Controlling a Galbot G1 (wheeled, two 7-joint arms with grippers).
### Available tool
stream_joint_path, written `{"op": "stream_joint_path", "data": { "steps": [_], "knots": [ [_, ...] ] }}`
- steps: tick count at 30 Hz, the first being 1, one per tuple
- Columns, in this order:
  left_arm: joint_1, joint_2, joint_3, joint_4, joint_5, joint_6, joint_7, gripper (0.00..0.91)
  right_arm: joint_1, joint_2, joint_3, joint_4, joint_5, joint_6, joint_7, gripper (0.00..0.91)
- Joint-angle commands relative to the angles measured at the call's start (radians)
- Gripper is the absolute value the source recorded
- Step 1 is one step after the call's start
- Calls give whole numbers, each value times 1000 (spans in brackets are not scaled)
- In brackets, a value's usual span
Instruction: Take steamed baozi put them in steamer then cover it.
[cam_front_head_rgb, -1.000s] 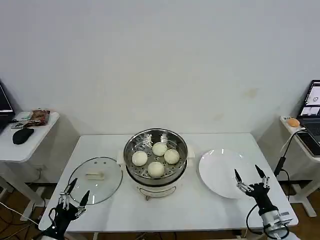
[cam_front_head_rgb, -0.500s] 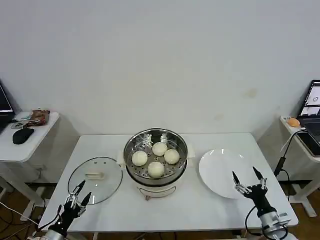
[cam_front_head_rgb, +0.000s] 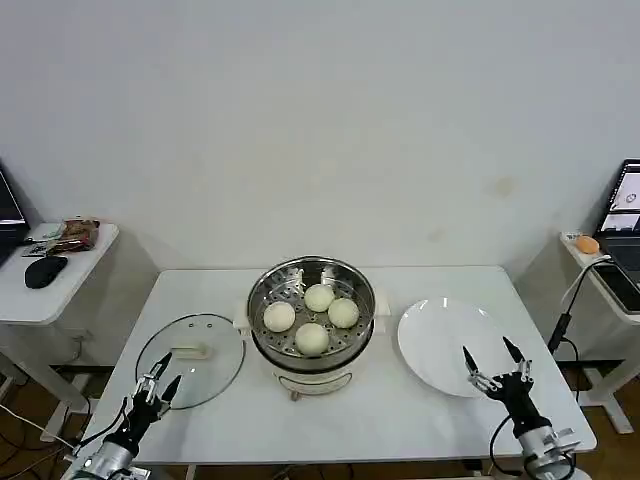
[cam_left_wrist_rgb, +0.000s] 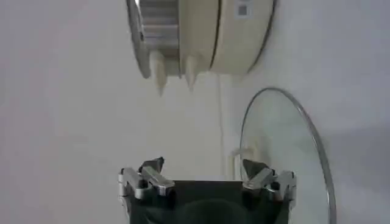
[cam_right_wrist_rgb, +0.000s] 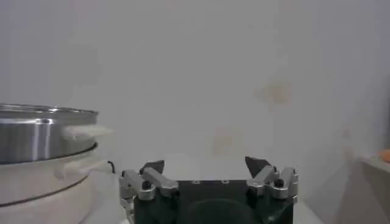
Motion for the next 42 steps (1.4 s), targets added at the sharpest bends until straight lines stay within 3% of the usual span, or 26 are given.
{"op": "stream_joint_path", "data": {
  "steps": [1, 42],
  "knots": [
    [-92, 2, 14, 80, 20, -3, -2, 907, 1, 3, -3, -4, -3, 2, -2, 907],
    [-279, -18, 114, 220, 31, 26, 12, 907, -15, 11, -3, -21, -34, 24, -22, 907]
  ]
}}
